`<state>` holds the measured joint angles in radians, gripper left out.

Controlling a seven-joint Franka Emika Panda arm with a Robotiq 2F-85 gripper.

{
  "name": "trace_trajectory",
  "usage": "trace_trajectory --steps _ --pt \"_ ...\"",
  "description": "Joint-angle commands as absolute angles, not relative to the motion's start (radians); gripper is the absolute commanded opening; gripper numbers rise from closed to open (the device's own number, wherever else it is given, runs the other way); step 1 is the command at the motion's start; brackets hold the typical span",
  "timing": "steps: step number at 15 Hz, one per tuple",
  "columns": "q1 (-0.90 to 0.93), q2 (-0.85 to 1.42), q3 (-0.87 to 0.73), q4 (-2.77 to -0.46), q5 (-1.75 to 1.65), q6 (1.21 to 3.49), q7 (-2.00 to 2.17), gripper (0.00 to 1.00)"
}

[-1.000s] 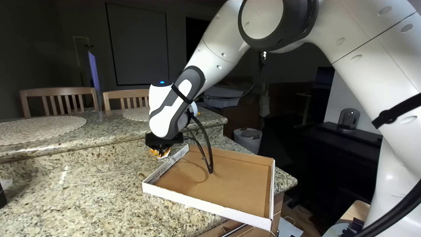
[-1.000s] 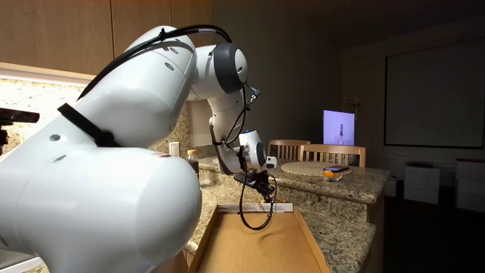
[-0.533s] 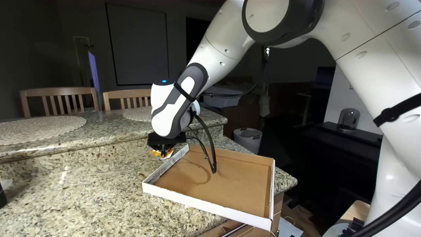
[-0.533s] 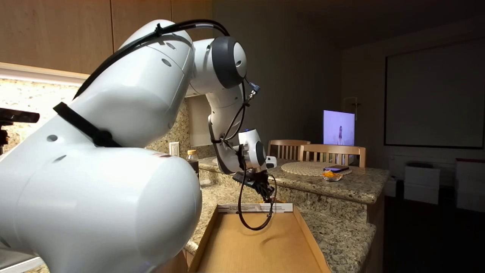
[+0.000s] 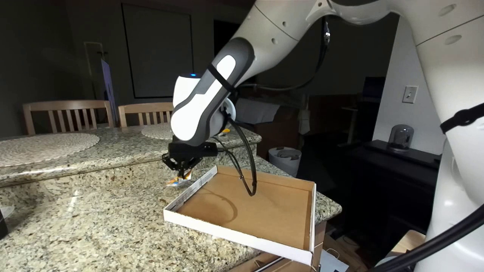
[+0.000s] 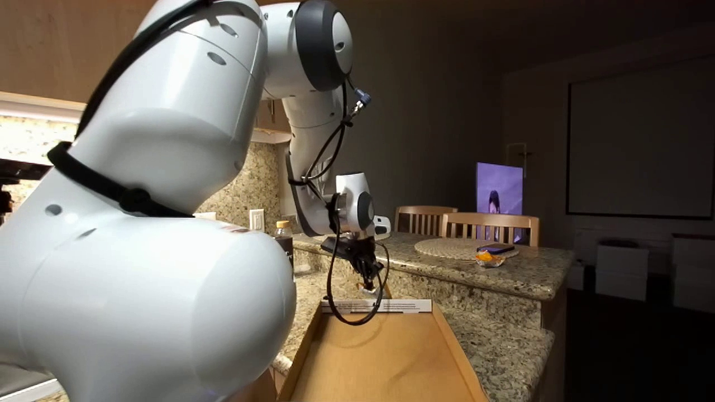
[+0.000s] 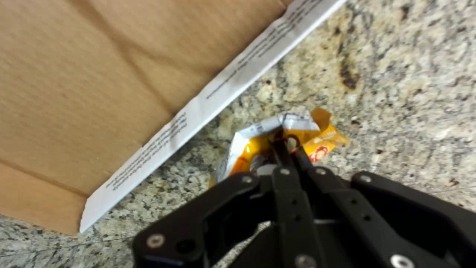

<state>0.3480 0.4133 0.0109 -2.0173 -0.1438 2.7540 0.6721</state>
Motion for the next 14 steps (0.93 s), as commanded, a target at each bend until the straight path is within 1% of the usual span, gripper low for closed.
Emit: trace_trajectory --steps 1,4,8,11,14 --pt "0.332 0.34 0.059 -2.076 -0.074 2.804 0.625 0.05" --pt "0.332 0.334 0.081 -2.047 -0.027 2.875 0.641 0.05" --pt "0.352 0.384 0.053 -1.956 -0.023 3.04 0.726 0.05" --pt "0.397 0.45 -0.043 -1.836 -0.046 3.092 0.83 0.05" --pt "0.462 0.534 -0.186 -1.696 -0.052 3.075 0.94 0.04"
